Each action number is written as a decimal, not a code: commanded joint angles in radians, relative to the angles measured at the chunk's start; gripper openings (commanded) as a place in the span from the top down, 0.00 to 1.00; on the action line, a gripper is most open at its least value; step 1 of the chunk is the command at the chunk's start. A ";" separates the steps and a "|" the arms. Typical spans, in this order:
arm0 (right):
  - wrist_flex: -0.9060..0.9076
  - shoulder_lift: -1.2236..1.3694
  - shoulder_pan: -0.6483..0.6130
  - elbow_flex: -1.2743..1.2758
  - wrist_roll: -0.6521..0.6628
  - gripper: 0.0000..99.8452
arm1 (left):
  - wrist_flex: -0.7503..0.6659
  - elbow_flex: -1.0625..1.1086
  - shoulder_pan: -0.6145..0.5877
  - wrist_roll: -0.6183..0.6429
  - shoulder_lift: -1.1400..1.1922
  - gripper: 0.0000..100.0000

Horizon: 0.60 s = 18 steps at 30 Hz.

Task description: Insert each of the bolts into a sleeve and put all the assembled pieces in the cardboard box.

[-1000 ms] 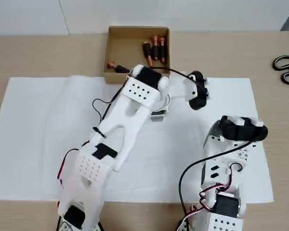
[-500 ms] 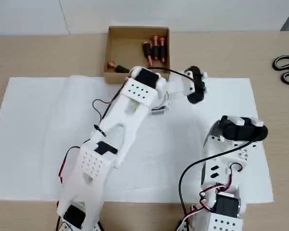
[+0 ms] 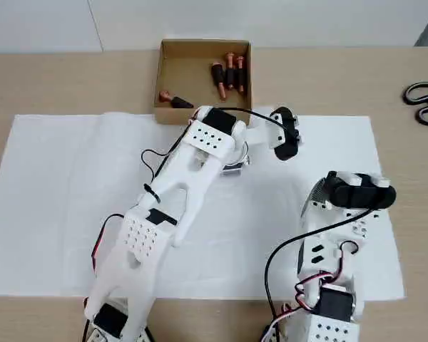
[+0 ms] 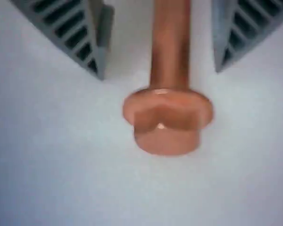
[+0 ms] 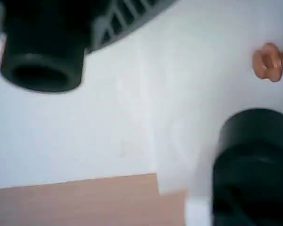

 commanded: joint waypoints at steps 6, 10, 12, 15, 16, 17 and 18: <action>-0.015 -0.016 0.004 -0.008 0.005 1.00 | 0.005 -0.102 0.026 -0.005 0.009 0.95; -0.015 -0.016 0.007 -0.008 0.005 1.00 | 0.035 -0.111 0.063 -0.005 0.002 0.99; -0.015 -0.016 0.007 -0.008 0.005 1.00 | 0.080 -0.133 0.077 -0.005 0.000 0.99; -0.015 -0.016 0.007 -0.008 0.005 1.00 | 0.230 -0.234 0.080 -0.005 0.002 0.99; -0.015 -0.016 0.007 -0.008 0.005 1.00 | 0.275 -0.268 0.080 -0.005 0.002 0.99; -0.015 -0.016 0.004 -0.008 0.005 1.00 | 0.278 -0.286 0.074 0.005 0.000 0.99; -0.016 -0.016 0.002 -0.009 0.005 1.00 | 0.275 -0.303 0.069 0.038 -0.005 0.99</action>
